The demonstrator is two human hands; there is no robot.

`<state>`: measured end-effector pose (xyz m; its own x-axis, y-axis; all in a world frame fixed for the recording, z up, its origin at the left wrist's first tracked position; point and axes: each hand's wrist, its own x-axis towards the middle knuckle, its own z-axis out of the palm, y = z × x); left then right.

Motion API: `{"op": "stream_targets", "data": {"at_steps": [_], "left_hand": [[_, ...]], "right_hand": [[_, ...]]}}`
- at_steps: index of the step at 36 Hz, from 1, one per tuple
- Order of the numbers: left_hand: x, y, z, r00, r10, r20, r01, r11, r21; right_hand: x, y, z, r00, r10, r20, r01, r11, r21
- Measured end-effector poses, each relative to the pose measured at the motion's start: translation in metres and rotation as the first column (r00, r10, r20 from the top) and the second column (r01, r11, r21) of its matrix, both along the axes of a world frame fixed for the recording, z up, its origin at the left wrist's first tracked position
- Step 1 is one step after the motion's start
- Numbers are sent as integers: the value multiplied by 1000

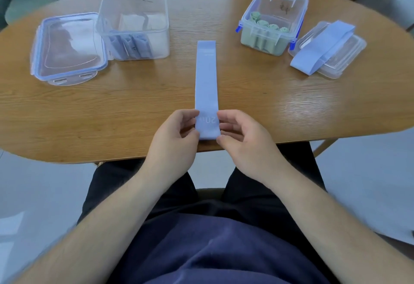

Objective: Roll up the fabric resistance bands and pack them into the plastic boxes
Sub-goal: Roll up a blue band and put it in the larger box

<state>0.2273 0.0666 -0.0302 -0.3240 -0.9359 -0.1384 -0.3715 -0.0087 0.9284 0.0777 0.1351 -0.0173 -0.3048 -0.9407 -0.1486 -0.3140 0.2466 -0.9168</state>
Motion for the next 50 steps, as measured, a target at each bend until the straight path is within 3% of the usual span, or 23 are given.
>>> {"op": "stream_targets", "data": {"at_steps": [11, 17, 23, 27, 32, 36, 39, 50], "left_hand": [[-2, 4, 3, 996, -56, 67, 59, 997, -49], [2, 3, 9, 981, -83, 178, 100, 991, -86], [5, 4, 8, 981, -97, 167, 110, 991, -73], [5, 3, 7, 978, -109, 177, 135, 980, -143], [11, -1, 4, 932, -186, 313, 296, 886, -357], [13, -5, 0, 865, -211, 455, 452, 722, -524], [13, -9, -3, 832, -221, 509, 517, 641, -567], [13, -19, -8, 810, -251, 530, 562, 586, -583]], "right_hand": [[-8, -1, -2, 999, 14, -48, -14, 1000, 1], [-11, -1, -3, 986, 15, -167, -18, 1000, -17], [-10, -1, 0, 996, 28, -84, -27, 1000, 12], [-10, 0, 0, 985, 13, -173, -20, 999, -37], [-12, 1, 0, 898, 113, -426, -168, 981, -93], [-14, 0, -6, 834, 138, -534, -248, 959, -139], [-16, -2, -8, 813, 149, -563, -283, 946, -158], [-25, -8, -15, 753, 215, -622, -361, 926, -116]]}}
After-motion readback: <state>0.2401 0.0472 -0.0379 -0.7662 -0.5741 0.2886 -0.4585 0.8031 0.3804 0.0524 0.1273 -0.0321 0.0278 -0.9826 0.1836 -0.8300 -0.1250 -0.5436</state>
